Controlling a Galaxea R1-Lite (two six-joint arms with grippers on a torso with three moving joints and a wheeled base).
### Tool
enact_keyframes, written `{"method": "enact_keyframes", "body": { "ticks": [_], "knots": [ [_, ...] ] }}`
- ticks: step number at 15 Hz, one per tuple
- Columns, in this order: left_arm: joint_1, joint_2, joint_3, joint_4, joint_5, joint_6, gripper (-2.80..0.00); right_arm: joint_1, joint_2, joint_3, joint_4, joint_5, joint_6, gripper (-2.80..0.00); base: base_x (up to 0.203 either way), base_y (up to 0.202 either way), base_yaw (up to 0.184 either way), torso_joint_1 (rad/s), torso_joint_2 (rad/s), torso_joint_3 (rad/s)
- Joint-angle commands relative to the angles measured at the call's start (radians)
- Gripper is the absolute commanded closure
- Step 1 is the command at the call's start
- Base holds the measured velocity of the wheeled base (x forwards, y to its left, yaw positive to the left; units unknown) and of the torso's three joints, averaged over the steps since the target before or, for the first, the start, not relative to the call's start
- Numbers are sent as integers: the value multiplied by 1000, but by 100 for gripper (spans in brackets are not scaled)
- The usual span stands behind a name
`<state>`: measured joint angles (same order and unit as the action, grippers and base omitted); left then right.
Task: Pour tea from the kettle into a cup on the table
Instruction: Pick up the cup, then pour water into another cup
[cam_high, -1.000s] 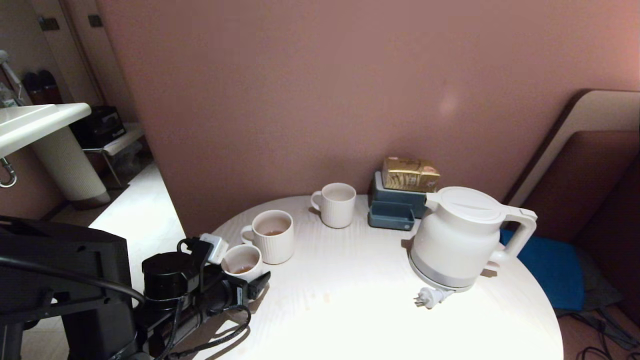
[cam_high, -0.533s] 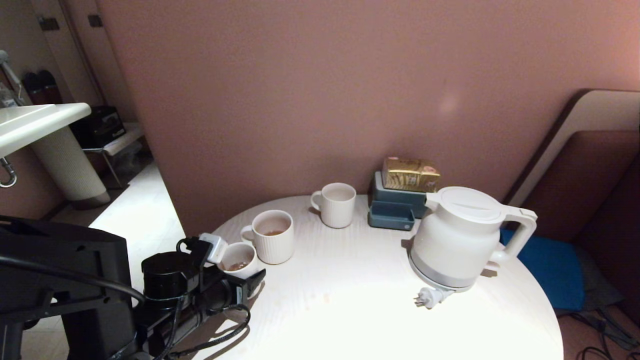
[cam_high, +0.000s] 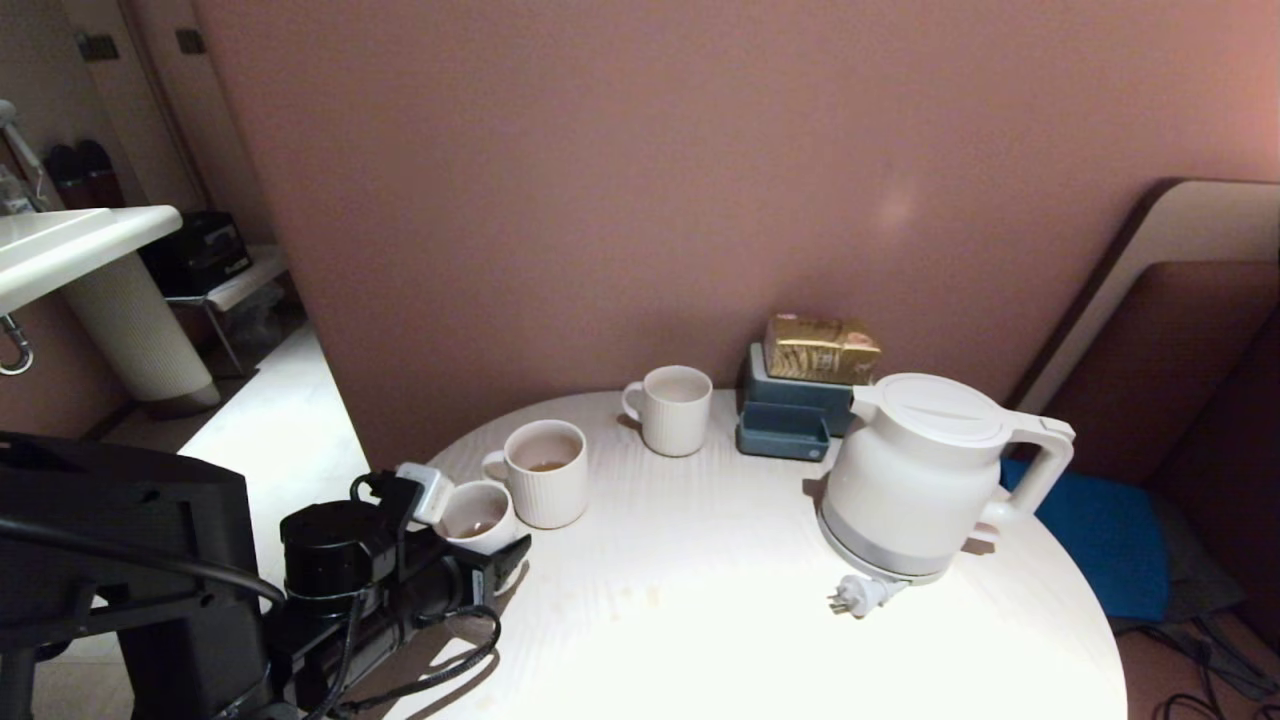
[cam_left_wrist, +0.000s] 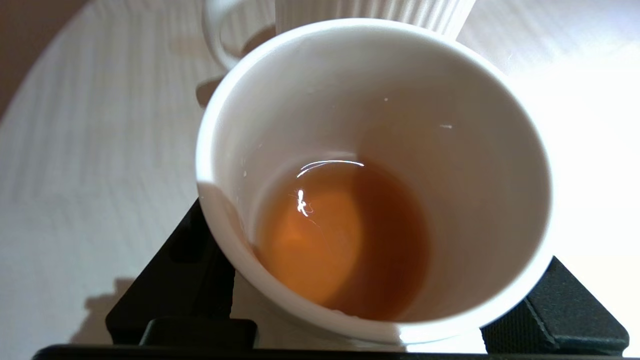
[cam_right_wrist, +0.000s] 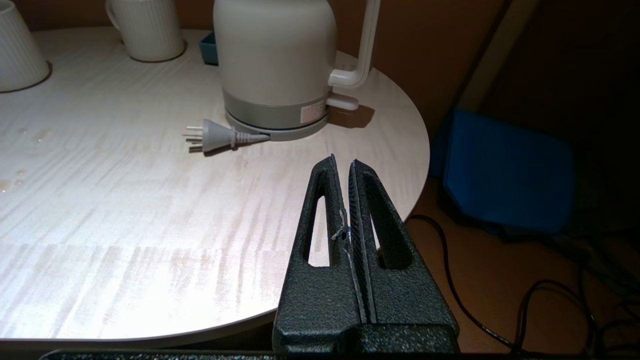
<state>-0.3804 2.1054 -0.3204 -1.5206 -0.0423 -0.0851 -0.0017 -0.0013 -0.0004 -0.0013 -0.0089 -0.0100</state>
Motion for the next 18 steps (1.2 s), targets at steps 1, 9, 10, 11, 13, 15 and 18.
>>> {"method": "enact_keyframes", "body": {
  "ticks": [1, 9, 10, 11, 13, 15, 18],
  "knots": [
    [0, -39, 3, -49, -1, -1, 0, 0, 1, -1, 0, 0, -1, 0, 0, 0, 0, 0, 0, 0],
    [135, -112, -44, -23, 24, 91, 0, 0, 1, 0, 0, 0, 1, 0, 0, 0, 0, 0, 0, 0],
    [148, -109, -77, 13, 25, 113, 0, 0, 1, -1, 0, 0, 1, 0, 0, 0, 0, 0, 0, 0],
    [160, -115, -112, 70, 25, 127, 0, 0, 1, 0, 0, 0, 1, 0, 0, 0, 0, 0, 0, 0],
    [183, -124, -209, 164, 29, 135, 0, 0, 1, -1, 0, 0, 1, 0, 0, 0, 0, 0, 0, 0],
    [197, -128, -310, 261, 37, 151, 0, 0, 1, -1, 0, 0, 2, 0, 0, 0, 0, 0, 0, 0],
    [207, -119, -467, 369, 55, 191, 0, 0, 1, -1, 0, 0, 2, 0, 0, 0, 0, 0, 0, 0]
  ]
}}
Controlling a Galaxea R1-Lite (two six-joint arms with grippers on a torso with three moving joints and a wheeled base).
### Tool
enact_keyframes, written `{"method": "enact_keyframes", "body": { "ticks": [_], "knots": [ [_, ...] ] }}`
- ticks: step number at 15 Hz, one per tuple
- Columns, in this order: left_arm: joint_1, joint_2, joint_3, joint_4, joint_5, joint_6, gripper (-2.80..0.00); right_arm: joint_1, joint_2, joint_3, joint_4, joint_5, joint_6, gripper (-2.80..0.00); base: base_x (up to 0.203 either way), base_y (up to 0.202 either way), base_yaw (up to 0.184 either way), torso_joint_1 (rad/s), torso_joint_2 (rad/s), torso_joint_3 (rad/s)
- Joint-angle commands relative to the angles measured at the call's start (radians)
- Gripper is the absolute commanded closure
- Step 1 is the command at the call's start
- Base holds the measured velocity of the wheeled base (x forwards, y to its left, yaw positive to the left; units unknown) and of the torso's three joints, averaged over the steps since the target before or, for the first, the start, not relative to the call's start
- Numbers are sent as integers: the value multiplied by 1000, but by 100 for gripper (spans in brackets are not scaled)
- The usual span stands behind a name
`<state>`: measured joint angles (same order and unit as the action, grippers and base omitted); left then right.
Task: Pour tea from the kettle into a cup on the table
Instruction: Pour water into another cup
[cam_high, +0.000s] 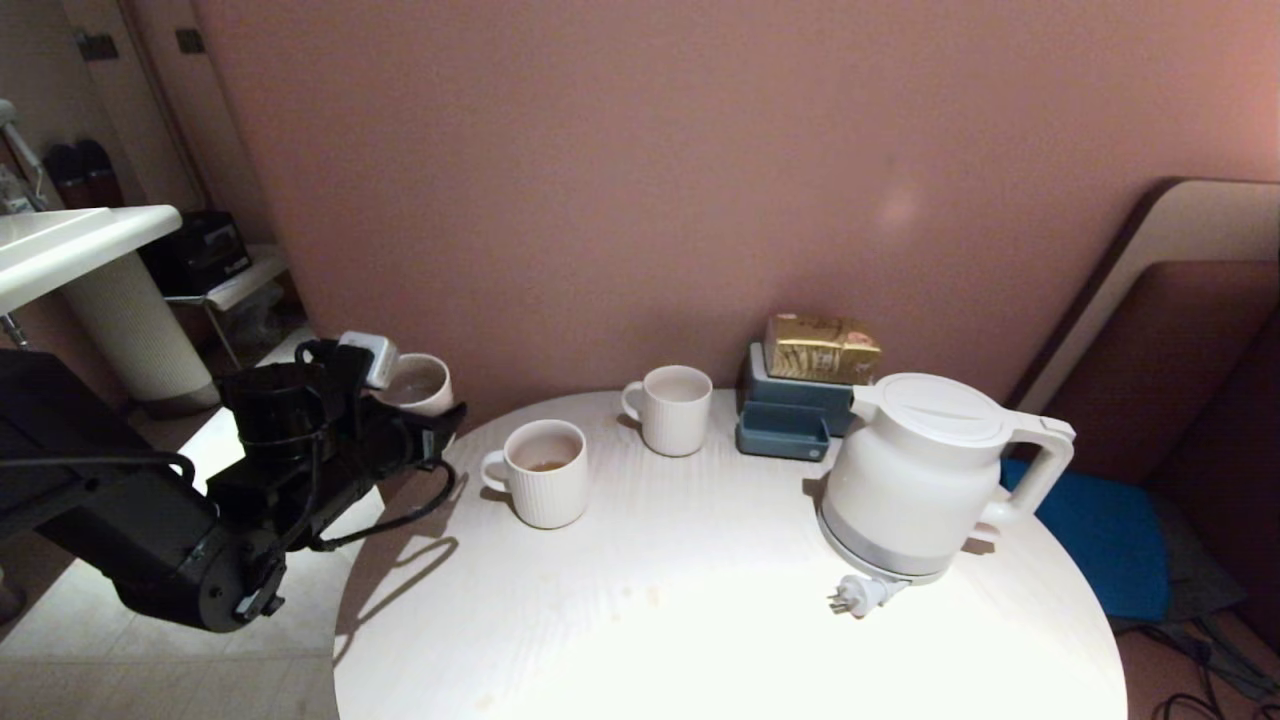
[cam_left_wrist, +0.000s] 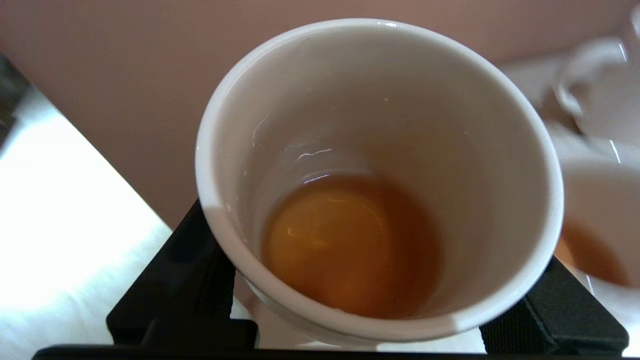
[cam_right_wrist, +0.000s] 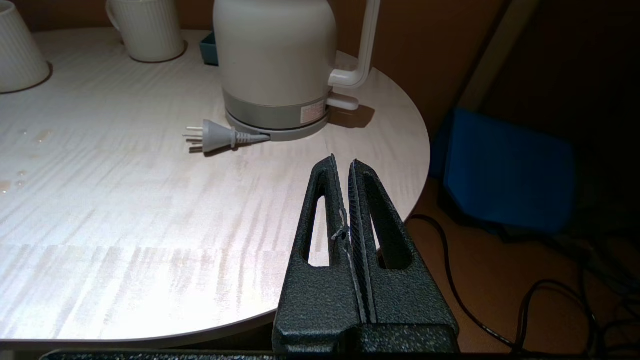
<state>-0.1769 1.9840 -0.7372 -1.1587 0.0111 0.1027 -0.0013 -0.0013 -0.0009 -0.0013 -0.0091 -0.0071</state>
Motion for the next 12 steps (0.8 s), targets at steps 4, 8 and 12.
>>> {"method": "enact_keyframes", "body": {
  "ticks": [4, 8, 12],
  "knots": [
    [15, 43, -204, 96, 24, 105, 0, 0, 1, 1, 0, 0, -1, 0, 0, 0, 0, 0, 0, 0],
    [13, 95, -276, 102, 41, 208, 0, 0, 1, 0, 0, 0, -1, 0, 0, 0, 0, 0, 0, 0],
    [-13, 106, -299, 134, 41, 210, 0, 0, 1, -1, 0, 0, -1, 0, 0, 0, 0, 0, 0, 0]
  ]
}}
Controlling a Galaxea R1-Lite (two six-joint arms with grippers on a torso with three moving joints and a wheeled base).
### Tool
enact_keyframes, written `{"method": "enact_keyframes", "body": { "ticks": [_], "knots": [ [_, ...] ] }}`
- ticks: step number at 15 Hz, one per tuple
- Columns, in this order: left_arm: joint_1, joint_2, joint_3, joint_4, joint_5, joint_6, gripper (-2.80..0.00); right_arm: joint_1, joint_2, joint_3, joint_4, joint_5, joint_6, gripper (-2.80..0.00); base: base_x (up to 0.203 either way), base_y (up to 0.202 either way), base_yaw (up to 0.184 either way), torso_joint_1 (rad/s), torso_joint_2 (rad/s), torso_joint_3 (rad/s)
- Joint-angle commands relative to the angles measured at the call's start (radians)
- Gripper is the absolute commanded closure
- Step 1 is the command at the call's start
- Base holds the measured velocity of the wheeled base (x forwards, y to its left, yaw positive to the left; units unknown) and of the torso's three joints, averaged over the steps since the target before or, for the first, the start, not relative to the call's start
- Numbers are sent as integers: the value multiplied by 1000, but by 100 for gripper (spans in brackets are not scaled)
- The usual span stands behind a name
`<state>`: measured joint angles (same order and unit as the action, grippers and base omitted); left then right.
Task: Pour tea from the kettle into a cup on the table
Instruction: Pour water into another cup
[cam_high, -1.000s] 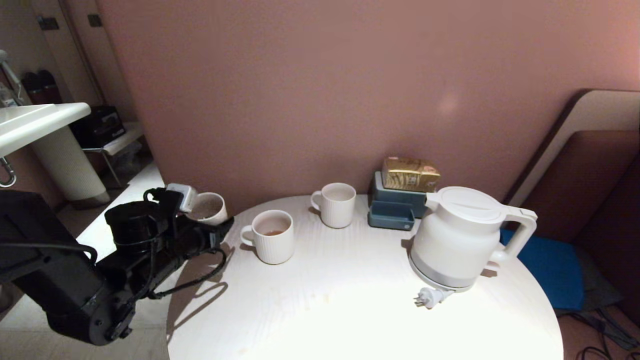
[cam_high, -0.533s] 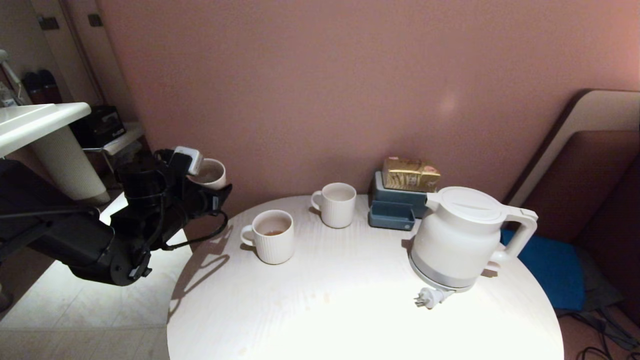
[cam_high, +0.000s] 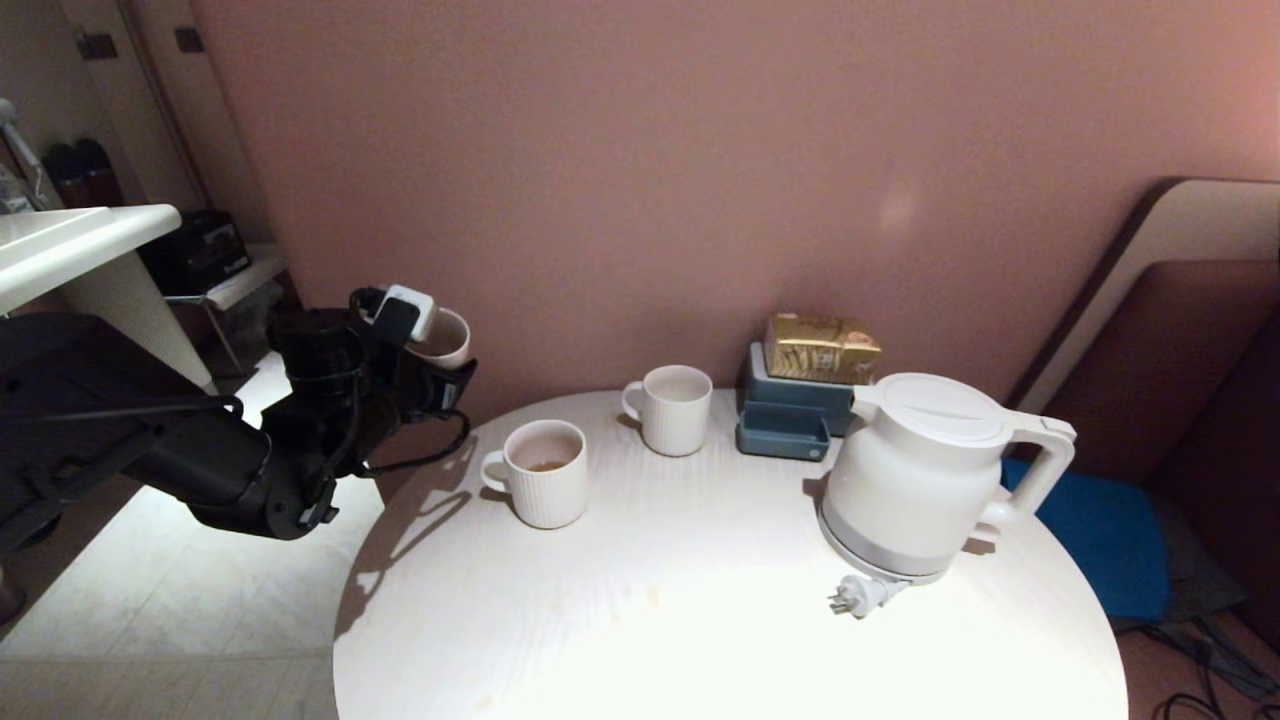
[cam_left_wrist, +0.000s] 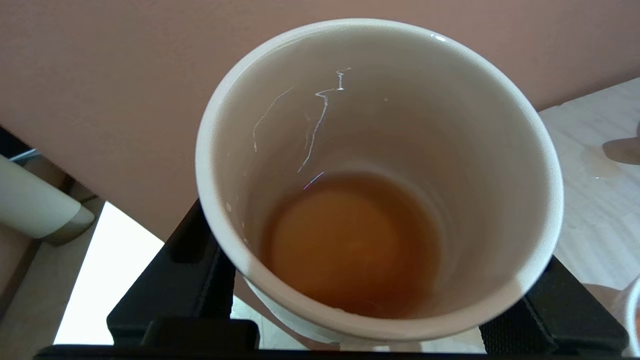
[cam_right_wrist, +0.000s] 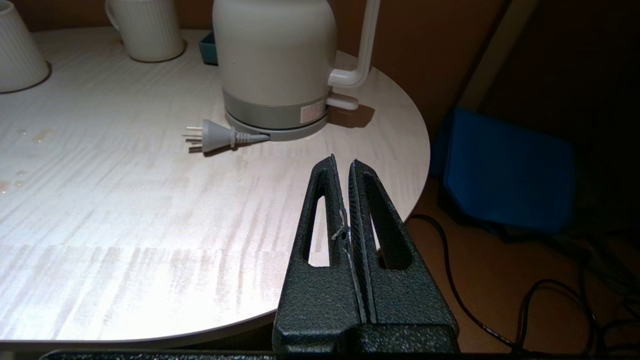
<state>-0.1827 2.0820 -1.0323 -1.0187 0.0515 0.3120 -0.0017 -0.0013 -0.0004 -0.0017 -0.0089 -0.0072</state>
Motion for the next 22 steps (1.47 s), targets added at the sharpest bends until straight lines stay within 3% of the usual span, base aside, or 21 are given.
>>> {"method": "enact_keyframes", "body": {
  "ticks": [1, 7, 11, 15, 22],
  "knots": [
    [-18, 12, -3, -6, 1, 13, 0, 0, 1, 0, 0, 0, -1, 0, 0, 0, 0, 0, 0, 0],
    [-55, 40, -5, -11, 1, 43, 0, 0, 1, 0, 2, 0, -1, 0, 0, 0, 0, 0, 0, 0],
    [-55, 61, -14, -15, 0, 124, 0, 0, 1, 0, 2, 0, 1, 0, 0, 0, 0, 0, 0, 0],
    [-57, 79, -38, -17, 1, 157, 0, 0, 1, 0, 2, 0, 1, 0, 0, 0, 0, 0, 0, 0],
    [-60, 85, -37, -21, -7, 269, 0, 0, 1, 0, 2, 0, 1, 0, 0, 0, 0, 0, 0, 0]
  ]
}}
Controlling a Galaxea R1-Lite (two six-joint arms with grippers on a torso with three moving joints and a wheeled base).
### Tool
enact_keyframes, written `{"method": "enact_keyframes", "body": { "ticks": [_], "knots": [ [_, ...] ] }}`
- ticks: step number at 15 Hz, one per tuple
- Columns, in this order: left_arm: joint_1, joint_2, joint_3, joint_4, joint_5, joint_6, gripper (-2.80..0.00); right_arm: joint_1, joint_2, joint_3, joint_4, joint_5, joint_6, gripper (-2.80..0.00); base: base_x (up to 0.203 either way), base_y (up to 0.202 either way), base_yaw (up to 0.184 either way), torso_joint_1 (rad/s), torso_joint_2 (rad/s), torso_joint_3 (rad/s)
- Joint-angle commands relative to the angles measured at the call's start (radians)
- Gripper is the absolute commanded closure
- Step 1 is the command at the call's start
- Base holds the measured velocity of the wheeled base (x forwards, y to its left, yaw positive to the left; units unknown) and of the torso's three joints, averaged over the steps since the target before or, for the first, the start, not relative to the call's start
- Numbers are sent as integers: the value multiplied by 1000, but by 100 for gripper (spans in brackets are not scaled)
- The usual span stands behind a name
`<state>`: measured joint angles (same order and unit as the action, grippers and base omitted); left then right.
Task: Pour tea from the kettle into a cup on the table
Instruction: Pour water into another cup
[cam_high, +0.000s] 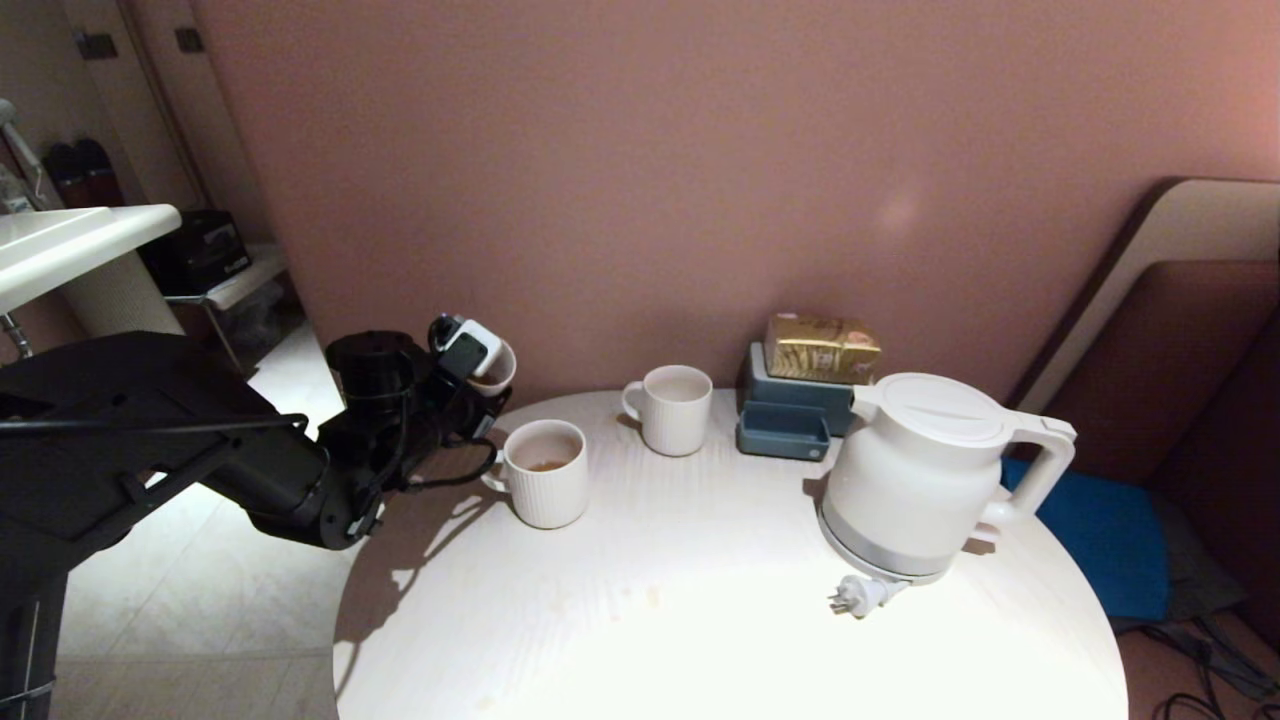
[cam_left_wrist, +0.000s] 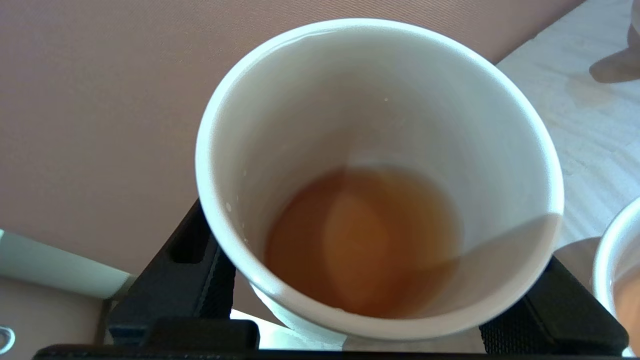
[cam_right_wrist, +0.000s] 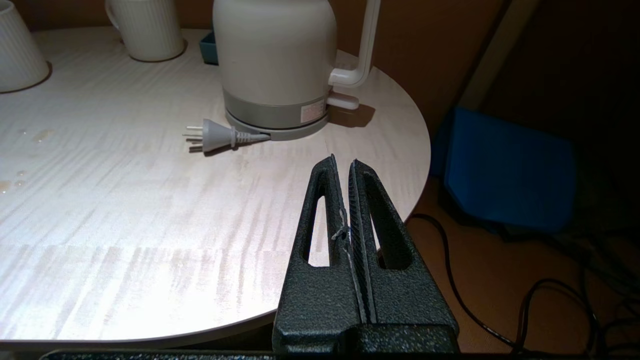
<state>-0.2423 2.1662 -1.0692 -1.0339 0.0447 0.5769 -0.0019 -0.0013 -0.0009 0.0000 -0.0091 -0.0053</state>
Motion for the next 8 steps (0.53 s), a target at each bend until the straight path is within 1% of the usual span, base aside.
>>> {"method": "enact_keyframes", "body": {
  "ticks": [1, 2, 4, 5, 6, 8],
  "knots": [
    [-5, 3, 0, -29, -1, 9, 0, 0, 1, -1, 0, 0, -1, 0, 0, 0, 0, 0, 0, 0],
    [-7, 14, 0, -59, -2, 21, 0, 0, 1, 1, 0, 0, -1, 0, 0, 0, 0, 0, 0, 0],
    [-8, 44, 0, -123, -2, 81, 0, 0, 1, 0, 0, 0, -1, 0, 0, 0, 0, 0, 0, 0],
    [-11, 58, 1, -153, -2, 97, 0, 0, 1, 0, 0, 0, -1, 0, 0, 0, 0, 0, 0, 0],
    [-16, 66, 2, -173, -2, 109, 0, 0, 1, 0, 0, 0, -1, 0, 0, 0, 0, 0, 0, 0],
    [-22, 64, 6, -177, -2, 112, 0, 0, 1, 0, 0, 0, -1, 0, 0, 0, 0, 0, 0, 0]
  ]
}}
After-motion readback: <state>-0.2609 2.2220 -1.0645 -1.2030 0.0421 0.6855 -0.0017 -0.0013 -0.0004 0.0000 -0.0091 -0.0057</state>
